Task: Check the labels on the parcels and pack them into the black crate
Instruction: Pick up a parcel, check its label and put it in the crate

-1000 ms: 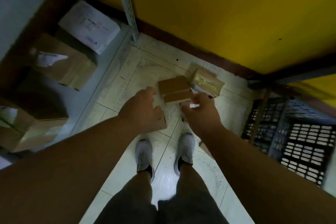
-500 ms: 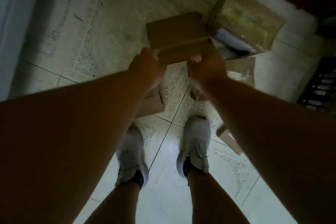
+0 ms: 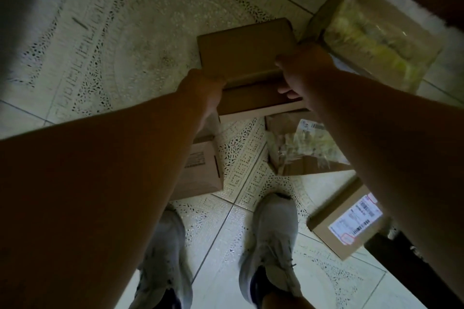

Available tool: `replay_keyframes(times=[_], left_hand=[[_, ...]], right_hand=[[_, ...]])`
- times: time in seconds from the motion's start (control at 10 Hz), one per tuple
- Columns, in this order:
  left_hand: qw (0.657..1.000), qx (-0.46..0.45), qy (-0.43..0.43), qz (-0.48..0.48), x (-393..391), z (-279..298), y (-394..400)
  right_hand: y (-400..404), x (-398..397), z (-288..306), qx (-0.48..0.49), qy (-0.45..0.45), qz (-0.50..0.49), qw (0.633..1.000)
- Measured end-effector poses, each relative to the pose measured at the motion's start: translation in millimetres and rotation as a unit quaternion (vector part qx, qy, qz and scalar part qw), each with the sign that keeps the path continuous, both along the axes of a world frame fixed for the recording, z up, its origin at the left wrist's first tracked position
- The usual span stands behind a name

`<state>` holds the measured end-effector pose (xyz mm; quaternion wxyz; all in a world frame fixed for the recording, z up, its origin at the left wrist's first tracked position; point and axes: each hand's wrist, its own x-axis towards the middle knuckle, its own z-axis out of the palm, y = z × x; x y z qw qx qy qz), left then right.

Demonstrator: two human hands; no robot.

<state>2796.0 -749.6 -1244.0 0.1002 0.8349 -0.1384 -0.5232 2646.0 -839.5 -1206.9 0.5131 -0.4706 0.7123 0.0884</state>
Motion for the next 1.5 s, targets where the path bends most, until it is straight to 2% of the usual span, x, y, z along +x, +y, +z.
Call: replay_keyframes(times=[0.1,0.2,0.3,0.4,0.5,0.6,0.7,0.8,0.9,1.0,1.1,1.2,1.3,1.4,1.5], left_hand=[[0.997,-0.035,-0.062,0.013,10,35,1],[0.989,-0.055,-0.078,0.113,25,62,16],[0.967,-0.086,-0.049,0.235,38,110,25],[0.959,-0.104,0.001,0.264,51,173,35],[0.977,-0.101,0.077,0.173,59,237,49],[0.980,-0.115,0.136,0.089,66,302,58],[0.990,-0.111,0.057,-0.068,61,360,72],[0.976,-0.102,-0.079,-0.173,52,421,93],[0.936,-0.104,-0.207,-0.267,39,486,107],[0.927,-0.168,-0.192,-0.274,31,550,114],[0.951,-0.214,-0.107,-0.195,26,610,119],[0.958,-0.263,-0.068,-0.087,27,657,123],[0.951,-0.305,0.001,0.046,33,697,132],[0.930,-0.352,0.014,0.101,42,734,148],[0.921,-0.371,-0.014,0.115,55,768,172]], right_hand=[[9,0,13,-0.101,0.007,0.011,0.995],[27,6,48,-0.113,-0.016,-0.002,0.994],[51,5,102,-0.148,-0.051,-0.022,0.988],[71,3,163,-0.178,-0.094,-0.022,0.979],[78,8,218,-0.178,-0.114,-0.056,0.976],[81,18,277,-0.198,-0.125,-0.102,0.967],[80,25,342,-0.231,-0.101,-0.085,0.964],[83,31,414,-0.269,-0.101,-0.044,0.957],[92,37,482,-0.302,-0.095,0.032,0.948],[104,45,548,-0.339,-0.096,0.113,0.929],[116,53,610,-0.397,-0.092,0.178,0.895],[127,54,655,-0.446,-0.080,0.188,0.871],[146,53,686,-0.433,-0.071,0.115,0.891],[171,59,714,-0.344,-0.163,-0.035,0.924],[193,72,740,-0.270,-0.253,-0.068,0.927]])
